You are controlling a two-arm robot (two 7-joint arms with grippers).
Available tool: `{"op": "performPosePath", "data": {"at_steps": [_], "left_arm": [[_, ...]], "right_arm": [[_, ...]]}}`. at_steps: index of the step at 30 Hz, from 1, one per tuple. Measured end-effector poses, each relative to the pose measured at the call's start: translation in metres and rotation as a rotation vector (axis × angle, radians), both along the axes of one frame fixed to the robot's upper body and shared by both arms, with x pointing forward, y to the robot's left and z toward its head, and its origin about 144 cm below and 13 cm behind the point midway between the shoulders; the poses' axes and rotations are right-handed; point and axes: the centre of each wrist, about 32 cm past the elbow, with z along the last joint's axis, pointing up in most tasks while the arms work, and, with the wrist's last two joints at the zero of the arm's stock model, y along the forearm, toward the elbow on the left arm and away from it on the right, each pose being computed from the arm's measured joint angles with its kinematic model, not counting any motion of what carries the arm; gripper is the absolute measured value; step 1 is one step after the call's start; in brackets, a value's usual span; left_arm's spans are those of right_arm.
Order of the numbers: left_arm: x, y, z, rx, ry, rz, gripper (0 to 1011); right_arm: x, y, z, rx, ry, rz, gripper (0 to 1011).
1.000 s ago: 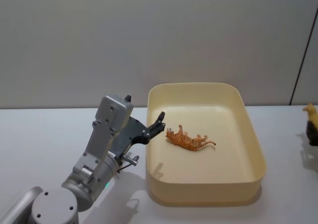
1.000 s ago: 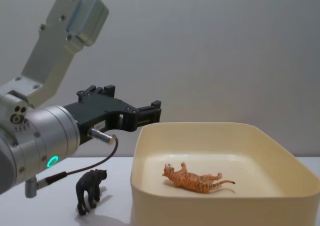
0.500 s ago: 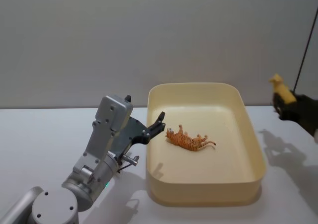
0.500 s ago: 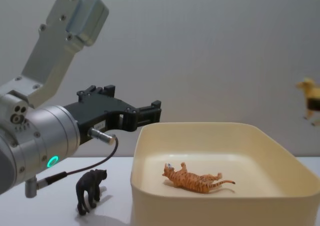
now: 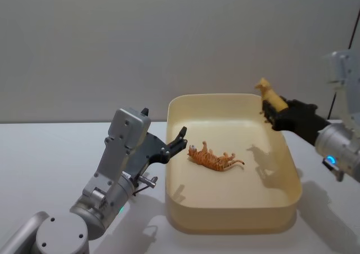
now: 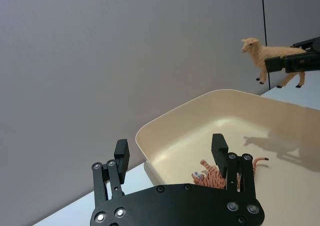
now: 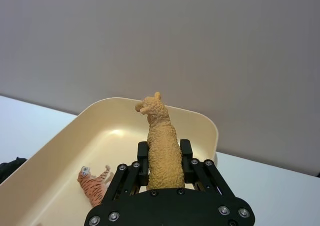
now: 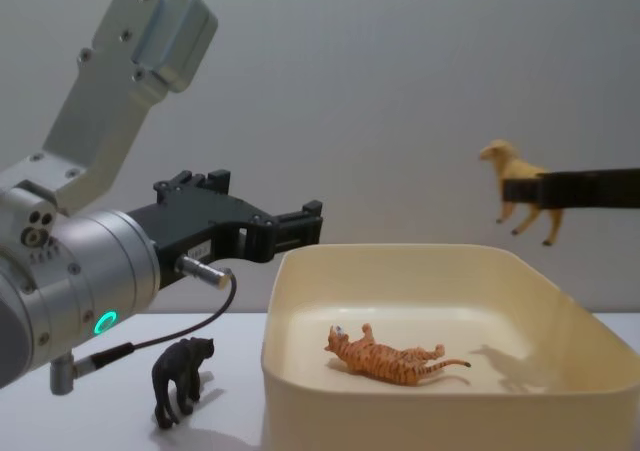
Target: Pick up the toy alternately with two hands and place it into the central storage box.
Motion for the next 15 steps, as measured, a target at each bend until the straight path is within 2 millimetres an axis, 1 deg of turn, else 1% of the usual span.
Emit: {"op": "performPosePath", "data": {"at_steps": [4,6,8,9,11,12,15], "left_arm": [[0.000,0.000,0.000,0.000,0.000,0.000,1001],[0.000,0.000,0.000,0.000,0.000,0.000,1001],[0.000,0.000,0.000,0.000,0.000,0.000,1001],[0.000,0.000,0.000,0.000,0.000,0.000,1001],[0.000,0.000,0.000,0.000,0.000,0.000,1001],[0.000,0.000,0.000,0.000,0.000,0.000,1001],[0.000,0.000,0.000,0.000,0.000,0.000,1001]], "right_arm": [[0.004,0.010,-0.001,-0.018,0.017,0.028,362],[0.005,0.013,-0.001,-0.022,0.021,0.035,429],[0.006,0.016,-0.001,-0.027,0.026,0.045,470],[0.007,0.018,-0.001,-0.031,0.029,0.051,534],[0.008,0.020,-0.001,-0.034,0.033,0.056,565],[0.008,0.021,-0.002,-0.036,0.034,0.058,615],[0.009,0.024,-0.002,-0.041,0.038,0.066,698]]}}
